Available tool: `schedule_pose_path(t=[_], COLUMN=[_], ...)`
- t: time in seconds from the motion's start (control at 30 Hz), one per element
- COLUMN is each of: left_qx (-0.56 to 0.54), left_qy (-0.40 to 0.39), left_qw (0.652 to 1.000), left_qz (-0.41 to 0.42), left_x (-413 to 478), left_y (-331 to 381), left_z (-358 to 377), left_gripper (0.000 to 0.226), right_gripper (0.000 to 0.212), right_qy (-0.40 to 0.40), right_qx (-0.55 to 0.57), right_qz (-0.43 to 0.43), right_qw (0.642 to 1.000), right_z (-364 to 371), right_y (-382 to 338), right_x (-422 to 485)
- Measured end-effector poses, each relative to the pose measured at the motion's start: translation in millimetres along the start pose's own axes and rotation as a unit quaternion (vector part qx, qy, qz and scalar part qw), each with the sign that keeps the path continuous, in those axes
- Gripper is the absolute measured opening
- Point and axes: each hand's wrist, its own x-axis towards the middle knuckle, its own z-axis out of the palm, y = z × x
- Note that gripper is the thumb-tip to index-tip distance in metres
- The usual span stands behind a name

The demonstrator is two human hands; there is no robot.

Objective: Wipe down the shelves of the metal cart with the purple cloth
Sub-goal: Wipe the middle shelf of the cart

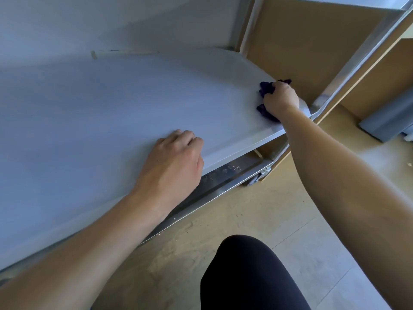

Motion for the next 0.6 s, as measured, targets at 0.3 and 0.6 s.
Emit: schedule_pose_path(t=[0.3,0.6], left_qx=[-0.002,0.008], left_qy=[-0.014,-0.023], left_qw=[1.0,1.0], left_qz=[0.0,-0.003], left_x=[1,3], left_y=[0,1], left_z=[2,0], left_gripper=[0.023,0.019], right_gripper=[0.046,0.05], right_qy=[-0.035,-0.098], right_qx=[0.002,0.021], right_qz=[-0.093,-0.228], right_qw=[0.995,0.968], right_z=[18,48], right_y=[-26,-89], right_x=[4,-28])
